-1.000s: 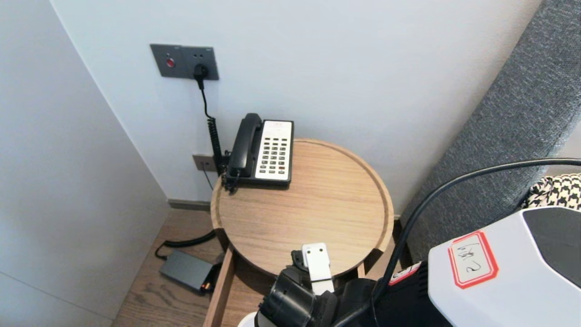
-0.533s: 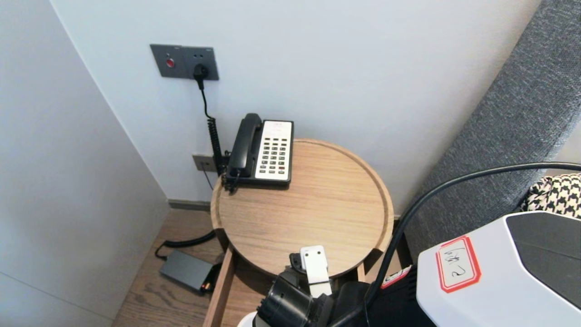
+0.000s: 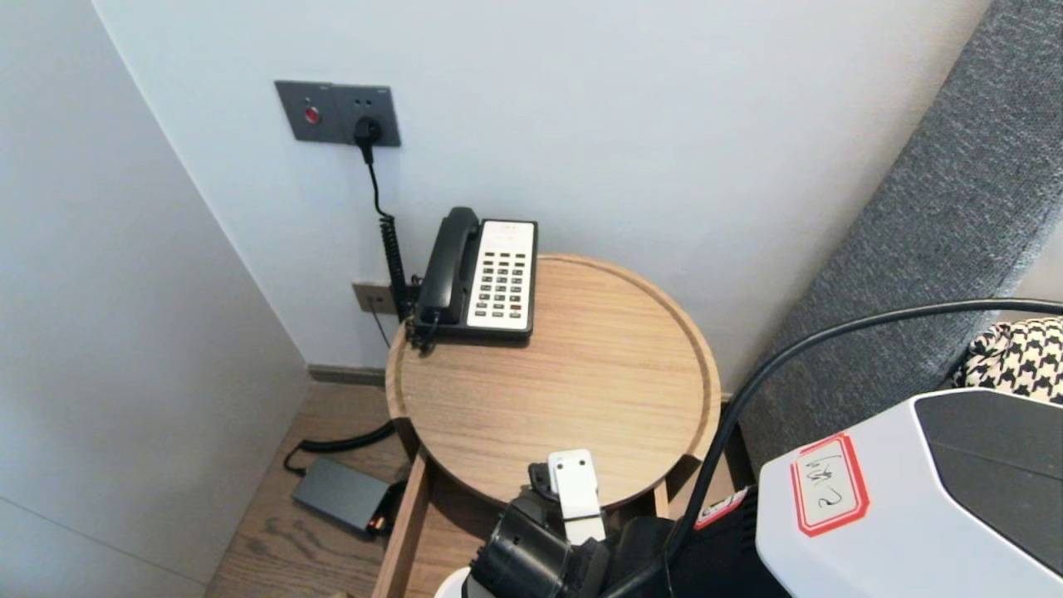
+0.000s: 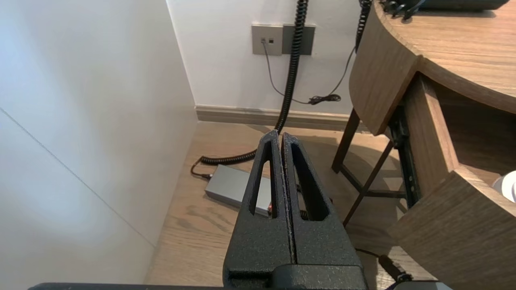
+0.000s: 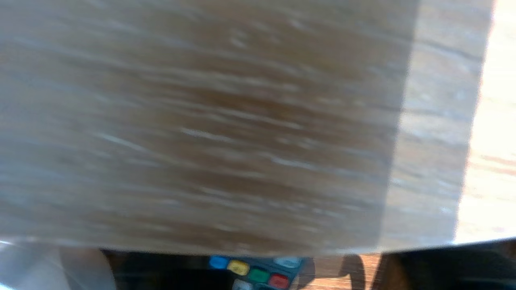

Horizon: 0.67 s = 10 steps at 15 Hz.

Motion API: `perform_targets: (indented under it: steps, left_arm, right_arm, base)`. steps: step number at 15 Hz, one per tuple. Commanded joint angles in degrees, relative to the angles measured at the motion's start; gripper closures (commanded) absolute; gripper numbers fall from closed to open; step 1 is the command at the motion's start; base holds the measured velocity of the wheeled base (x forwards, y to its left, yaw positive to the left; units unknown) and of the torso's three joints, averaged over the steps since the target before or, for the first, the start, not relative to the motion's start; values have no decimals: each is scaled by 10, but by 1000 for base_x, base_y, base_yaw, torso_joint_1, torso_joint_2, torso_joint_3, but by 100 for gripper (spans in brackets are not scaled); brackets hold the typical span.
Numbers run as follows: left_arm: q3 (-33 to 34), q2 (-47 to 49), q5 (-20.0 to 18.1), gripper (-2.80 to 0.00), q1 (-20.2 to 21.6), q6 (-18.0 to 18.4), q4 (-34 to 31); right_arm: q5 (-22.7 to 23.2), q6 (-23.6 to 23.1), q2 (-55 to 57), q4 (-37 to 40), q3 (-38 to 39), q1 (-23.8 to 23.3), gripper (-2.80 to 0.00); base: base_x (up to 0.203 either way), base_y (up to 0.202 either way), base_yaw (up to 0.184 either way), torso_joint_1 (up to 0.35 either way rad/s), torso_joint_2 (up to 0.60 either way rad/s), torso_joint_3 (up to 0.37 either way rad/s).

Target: Take the remote control out of the drawer one by one and place them on the table

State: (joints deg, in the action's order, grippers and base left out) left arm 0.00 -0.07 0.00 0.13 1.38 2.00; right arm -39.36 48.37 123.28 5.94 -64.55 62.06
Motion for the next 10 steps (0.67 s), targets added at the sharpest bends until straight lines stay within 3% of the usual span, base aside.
perform_targets:
  steps: [1, 10]
  left_arm:
    - [6, 0, -1, 0, 0, 0, 0]
    - [6, 0, 0, 0, 0, 0, 0]
  right_arm:
    - [-3, 2, -2, 0, 1, 1, 0]
    - [-3, 0, -32, 2, 8, 5, 0]
  base:
    - [0, 0, 0, 0, 0, 0]
    - [0, 0, 0, 0, 0, 0]
